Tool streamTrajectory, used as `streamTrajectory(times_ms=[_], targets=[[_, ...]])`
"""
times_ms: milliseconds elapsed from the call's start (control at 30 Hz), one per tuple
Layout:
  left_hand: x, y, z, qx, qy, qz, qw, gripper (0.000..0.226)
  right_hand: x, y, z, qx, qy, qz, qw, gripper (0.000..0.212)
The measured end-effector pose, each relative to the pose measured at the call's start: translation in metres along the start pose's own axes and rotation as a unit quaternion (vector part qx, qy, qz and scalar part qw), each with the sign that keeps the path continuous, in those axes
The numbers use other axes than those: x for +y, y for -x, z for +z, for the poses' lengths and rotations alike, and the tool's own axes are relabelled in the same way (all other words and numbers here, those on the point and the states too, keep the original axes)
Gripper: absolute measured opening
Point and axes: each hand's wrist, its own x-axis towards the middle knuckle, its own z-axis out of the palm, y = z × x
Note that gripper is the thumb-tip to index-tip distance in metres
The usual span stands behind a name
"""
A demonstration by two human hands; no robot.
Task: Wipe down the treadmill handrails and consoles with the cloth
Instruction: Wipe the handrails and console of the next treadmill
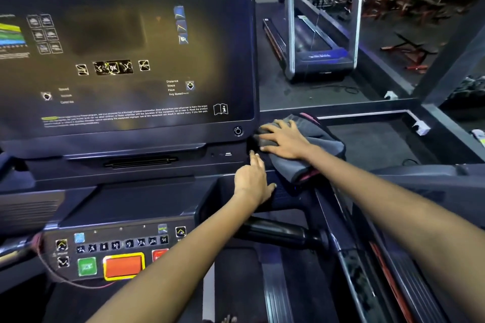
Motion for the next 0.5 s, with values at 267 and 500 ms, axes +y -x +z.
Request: streamTrajectory(times_ms=[267, 500], targets=[[0.021, -0.002, 0.017, 0.031, -0.121, -0.009, 0.992, 0.087, 0.003, -0.022, -0.002, 0.007, -0.035, 0.097, 0.995, 0.045], [0.015, 0.002, 0.034, 0.062, -0.026, -0.032, 0.997, 0.110, 0.036, -0.004, 0.003, 0.013, -0.030, 0.063, 0.997, 0.044]])
